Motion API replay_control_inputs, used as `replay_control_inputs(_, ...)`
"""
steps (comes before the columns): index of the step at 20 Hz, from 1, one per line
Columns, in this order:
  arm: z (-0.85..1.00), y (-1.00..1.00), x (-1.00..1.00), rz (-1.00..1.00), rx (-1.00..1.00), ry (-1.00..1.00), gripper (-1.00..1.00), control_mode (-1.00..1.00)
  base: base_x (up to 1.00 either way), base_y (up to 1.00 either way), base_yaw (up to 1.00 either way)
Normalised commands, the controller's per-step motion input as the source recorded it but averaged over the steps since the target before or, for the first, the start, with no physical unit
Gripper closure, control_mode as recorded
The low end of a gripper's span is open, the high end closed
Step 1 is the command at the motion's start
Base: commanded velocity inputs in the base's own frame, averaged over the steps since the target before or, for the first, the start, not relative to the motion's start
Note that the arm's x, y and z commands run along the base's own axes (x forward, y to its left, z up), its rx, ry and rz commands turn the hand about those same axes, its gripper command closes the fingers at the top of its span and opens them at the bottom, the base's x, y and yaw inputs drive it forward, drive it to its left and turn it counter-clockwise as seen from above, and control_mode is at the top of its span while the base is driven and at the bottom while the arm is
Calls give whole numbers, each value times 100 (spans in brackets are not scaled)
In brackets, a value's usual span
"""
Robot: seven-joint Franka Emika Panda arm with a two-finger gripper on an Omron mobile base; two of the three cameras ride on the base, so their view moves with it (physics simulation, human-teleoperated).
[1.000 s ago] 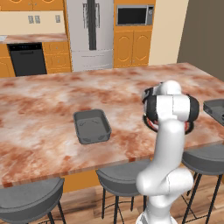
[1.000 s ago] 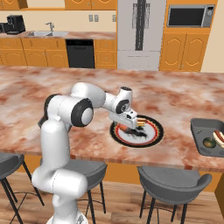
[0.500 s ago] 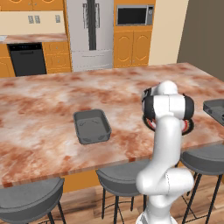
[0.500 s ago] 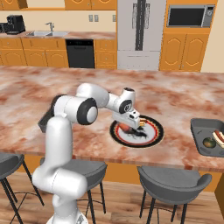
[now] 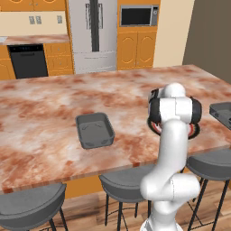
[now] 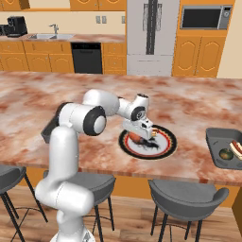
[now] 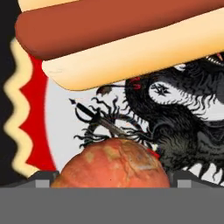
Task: Place one cooked food and one vegetable from the large plate to each tupperware container.
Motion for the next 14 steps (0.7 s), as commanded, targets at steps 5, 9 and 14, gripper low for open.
replay_control_inputs(5, 54, 52, -66, -1, 4, -3, 100, -100, 0, 0, 0)
replay_control_inputs(9, 74, 100, -48, 0, 0, -14, 100, -100, 0, 0, 0)
replay_control_inputs(14, 73, 100, -12, 1, -8, -12, 100, -100, 0, 0, 0)
